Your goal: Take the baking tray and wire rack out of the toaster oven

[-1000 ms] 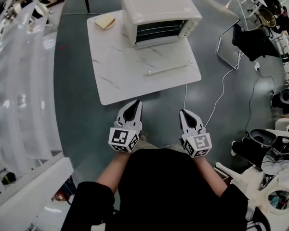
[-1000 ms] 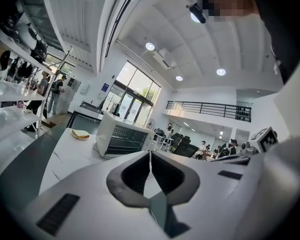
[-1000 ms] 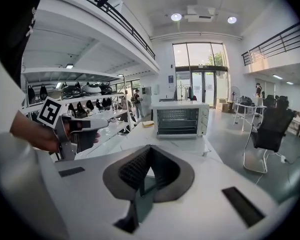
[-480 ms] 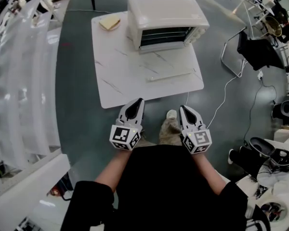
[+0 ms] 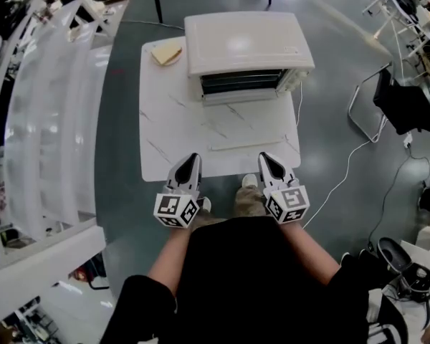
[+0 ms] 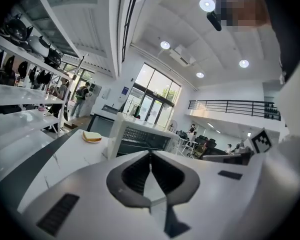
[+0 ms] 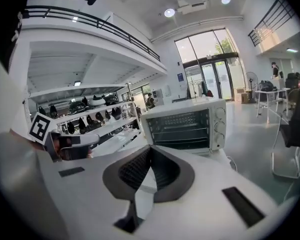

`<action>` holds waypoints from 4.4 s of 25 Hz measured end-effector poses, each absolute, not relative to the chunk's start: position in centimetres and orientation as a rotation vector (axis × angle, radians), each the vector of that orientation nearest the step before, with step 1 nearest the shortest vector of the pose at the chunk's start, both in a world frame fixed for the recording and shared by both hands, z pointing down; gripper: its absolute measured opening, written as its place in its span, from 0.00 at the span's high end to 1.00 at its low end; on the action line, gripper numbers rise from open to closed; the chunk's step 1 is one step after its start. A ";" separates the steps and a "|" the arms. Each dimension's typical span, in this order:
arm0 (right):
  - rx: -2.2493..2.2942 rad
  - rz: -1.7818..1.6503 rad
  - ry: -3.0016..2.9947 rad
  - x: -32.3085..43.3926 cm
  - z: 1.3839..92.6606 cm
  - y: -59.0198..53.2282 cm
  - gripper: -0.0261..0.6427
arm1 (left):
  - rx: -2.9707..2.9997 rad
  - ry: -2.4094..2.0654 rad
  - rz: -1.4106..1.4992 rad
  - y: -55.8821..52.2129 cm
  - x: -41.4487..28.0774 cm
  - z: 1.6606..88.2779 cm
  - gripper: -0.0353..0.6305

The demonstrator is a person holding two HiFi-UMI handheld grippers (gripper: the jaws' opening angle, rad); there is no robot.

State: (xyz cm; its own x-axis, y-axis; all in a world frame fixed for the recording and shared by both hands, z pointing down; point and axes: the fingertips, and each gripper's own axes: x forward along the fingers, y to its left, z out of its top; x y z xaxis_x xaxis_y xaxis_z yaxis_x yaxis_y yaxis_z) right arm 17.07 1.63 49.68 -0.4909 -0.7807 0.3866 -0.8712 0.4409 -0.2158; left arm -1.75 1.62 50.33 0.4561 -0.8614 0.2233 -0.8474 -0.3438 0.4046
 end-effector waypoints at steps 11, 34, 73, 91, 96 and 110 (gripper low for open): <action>1.441 0.750 -2.492 22.2 53.0 -10.6 0.92 | 2.063 -1.486 -0.066 -5.3 4.5 54.5 0.91; 1.515 1.434 -2.459 22.9 66.9 -26.3 0.85 | 1.621 -1.465 -0.549 -23.7 7.7 67.4 0.90; 1.639 2.184 -2.274 24.0 70.7 -32.3 0.77 | 1.148 -1.327 -1.003 -29.7 7.0 71.9 0.81; 1.665 2.233 -2.161 25.2 70.8 -22.4 0.79 | 1.070 -1.253 -0.964 -20.1 7.9 72.0 0.83; 1.686 2.263 -2.145 25.2 70.3 -19.2 0.79 | 1.067 -1.231 -0.943 -17.1 7.9 71.5 0.83; 1.701 2.253 -2.141 25.1 68.9 -11.8 0.79 | 1.108 -1.108 -0.934 -10.9 7.9 70.1 0.83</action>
